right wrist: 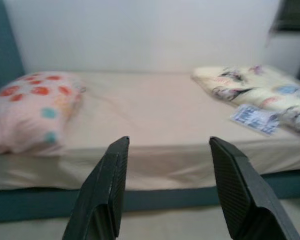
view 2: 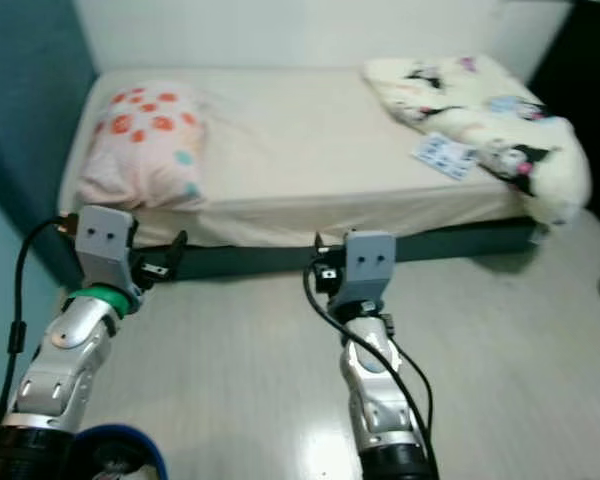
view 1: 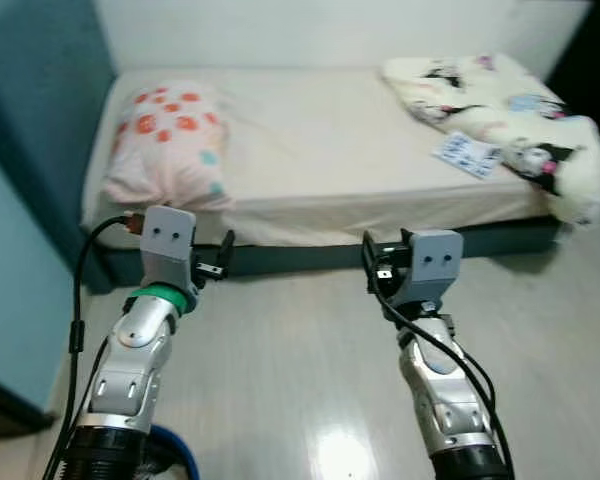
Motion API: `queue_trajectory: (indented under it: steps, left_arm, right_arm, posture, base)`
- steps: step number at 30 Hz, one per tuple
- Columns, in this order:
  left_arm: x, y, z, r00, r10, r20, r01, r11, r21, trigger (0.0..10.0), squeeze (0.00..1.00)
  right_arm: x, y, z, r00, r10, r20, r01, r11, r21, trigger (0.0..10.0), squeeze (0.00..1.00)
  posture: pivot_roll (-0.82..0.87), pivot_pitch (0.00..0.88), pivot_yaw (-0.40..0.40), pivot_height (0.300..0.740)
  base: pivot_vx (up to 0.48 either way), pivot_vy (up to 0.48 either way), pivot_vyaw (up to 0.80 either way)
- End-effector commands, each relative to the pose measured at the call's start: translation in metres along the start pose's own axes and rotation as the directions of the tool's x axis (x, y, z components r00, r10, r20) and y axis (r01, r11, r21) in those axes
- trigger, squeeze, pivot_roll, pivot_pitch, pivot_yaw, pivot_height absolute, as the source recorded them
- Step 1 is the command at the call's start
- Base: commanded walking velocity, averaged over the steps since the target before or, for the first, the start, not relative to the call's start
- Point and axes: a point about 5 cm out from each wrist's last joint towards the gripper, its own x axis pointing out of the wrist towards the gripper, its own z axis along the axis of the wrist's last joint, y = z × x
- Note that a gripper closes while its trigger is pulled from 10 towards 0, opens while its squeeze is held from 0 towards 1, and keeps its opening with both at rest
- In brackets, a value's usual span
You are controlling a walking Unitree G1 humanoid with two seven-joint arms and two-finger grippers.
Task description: Clean up the room
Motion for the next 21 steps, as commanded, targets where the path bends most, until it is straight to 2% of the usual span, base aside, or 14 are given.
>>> queue_trajectory:
  steps: [1,21]
  left_arm:
    - [-0.0043,0.0068,-0.0068,0.999,0.022,-0.023,-0.022,1.000,0.002,10.0,0.00]
    - [-0.0026,0.0067,-0.0061,1.000,0.023,-0.016,-0.023,1.000,0.014,10.0,0.00]
  right_arm:
    - [-0.0027,0.0050,-0.0057,1.000,0.009,-0.026,-0.008,1.000,0.024,10.0,0.00]
    - [-0.0035,0.0038,-0.0056,1.000,-0.007,-0.027,0.008,1.000,0.026,10.0,0.00]
  posture:
    - [-0.06,0.059,0.047,0.740]
    - [-0.06,0.069,0.053,0.740]
  base:
    - [0.000,0.000,-0.80]
    - [0.000,0.000,-0.80]
